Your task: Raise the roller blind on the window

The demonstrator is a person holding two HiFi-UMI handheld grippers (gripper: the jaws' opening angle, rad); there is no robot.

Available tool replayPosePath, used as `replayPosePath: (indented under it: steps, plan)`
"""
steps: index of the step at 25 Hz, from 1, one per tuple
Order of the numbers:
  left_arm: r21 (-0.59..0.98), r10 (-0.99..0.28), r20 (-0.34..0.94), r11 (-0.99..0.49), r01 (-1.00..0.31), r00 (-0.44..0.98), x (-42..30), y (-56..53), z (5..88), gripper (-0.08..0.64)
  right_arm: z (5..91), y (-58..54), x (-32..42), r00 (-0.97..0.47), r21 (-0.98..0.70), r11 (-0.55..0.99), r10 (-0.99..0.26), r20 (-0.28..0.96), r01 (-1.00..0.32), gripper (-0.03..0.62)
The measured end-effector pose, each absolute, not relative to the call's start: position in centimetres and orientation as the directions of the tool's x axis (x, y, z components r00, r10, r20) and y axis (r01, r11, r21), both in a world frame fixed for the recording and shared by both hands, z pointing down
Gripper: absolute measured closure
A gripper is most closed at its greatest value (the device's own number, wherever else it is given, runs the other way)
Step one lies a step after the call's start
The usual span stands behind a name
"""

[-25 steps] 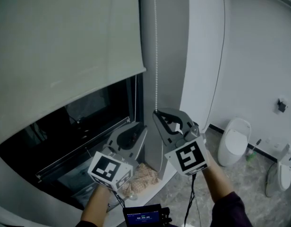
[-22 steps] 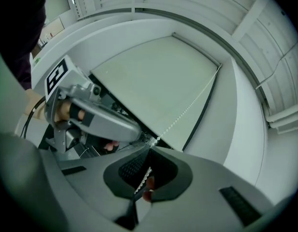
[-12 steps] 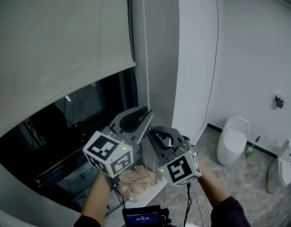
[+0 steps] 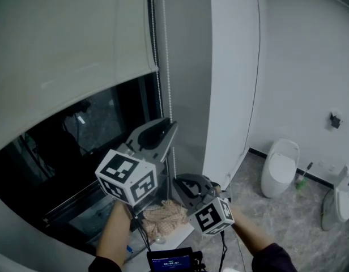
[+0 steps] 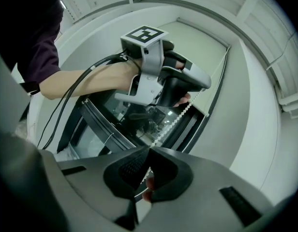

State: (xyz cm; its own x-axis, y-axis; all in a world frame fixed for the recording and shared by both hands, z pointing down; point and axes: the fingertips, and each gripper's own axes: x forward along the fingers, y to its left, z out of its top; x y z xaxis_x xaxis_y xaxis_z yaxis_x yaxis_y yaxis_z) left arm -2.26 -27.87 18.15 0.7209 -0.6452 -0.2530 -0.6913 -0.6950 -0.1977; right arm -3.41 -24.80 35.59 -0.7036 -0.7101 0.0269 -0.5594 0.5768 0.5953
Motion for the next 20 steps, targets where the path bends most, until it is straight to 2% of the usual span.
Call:
replayPosePath:
  steps: [5, 13, 20]
  plan:
    - [-0.215, -0.671, -0.248, -0.666, -0.715, 0.699, -2.9, -27.9, 18.5, 0.537, 38.9, -24.5, -3.9, -0.716, 0.562, 0.621, -0.695, 0.070, -0.547, 0.580]
    - [-0.211, -0.697, -0.175, -0.664, -0.718, 0.696, -2.5, -28.7, 23.8, 0.540, 44.2, -24.8, -3.4, -0.711, 0.521, 0.678, -0.681, 0.177, -0.519, 0.580]
    - [-0.252, -0.743, -0.128, -0.616, -0.747, 0.656, -3.5, -29.6, 27.4, 0.541, 45.8, -25.5, -1.6, -0.756, 0.294, 0.789, -0.607, 0.245, -0.539, 0.578]
